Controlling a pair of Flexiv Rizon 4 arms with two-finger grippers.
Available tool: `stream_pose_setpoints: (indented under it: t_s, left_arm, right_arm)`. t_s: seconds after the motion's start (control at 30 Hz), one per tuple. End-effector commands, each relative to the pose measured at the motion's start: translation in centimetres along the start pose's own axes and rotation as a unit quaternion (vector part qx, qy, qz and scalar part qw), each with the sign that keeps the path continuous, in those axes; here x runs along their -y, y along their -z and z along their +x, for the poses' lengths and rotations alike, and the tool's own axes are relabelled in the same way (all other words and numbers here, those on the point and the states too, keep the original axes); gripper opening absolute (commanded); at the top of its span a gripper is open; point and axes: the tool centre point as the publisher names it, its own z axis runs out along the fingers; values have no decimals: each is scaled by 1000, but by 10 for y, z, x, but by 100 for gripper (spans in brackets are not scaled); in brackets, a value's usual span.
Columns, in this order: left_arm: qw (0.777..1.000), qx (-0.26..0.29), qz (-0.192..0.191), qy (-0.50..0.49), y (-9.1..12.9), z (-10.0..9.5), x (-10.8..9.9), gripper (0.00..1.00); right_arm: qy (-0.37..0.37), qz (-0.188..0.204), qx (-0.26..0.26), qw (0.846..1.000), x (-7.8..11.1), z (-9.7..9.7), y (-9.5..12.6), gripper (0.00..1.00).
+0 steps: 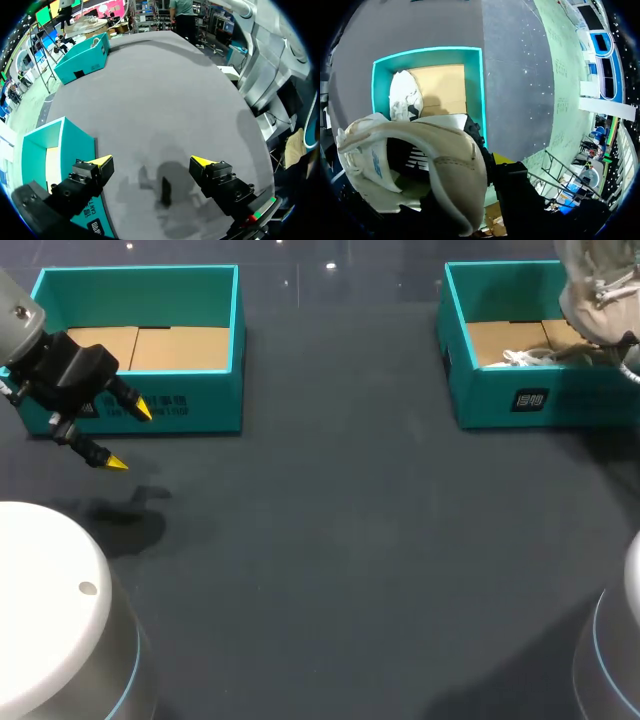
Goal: Take the shoe out of the shoebox, open the shoe tongue, remove and reinsert the insole, then place the shoe into the shoebox
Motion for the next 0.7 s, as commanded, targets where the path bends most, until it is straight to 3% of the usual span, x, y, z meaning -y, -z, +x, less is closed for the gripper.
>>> stream_pose_setpoints:
  t_s: [0.03, 0.27, 0.33, 0.57, 0.67, 0.7]
  left_arm:
    - [1000, 0, -1, 0, 0, 0, 0, 100]
    - [1000, 0, -1, 0, 0, 0, 0, 100]
    - [1000, 0, -1, 0, 0, 0, 0, 100]
    - [1000, 0, -1, 0, 0, 0, 0, 100]
    - [1000, 0, -1, 0, 0, 0, 0, 100]
    - [1000, 0, -1, 0, 0, 0, 0, 100]
  right_arm:
    - [-112, 16, 4, 994, 19, 5, 2, 0]
    - [-270, 67, 6, 961, 53, 29, 12, 0]
    - [-318, 84, -3, 944, 63, 32, 13, 0]
    - [-396, 109, -12, 912, 73, 33, 11, 0]
    - [-461, 131, -51, 876, 83, 32, 8, 0]
    - [-461, 131, -51, 876, 83, 32, 8, 0]
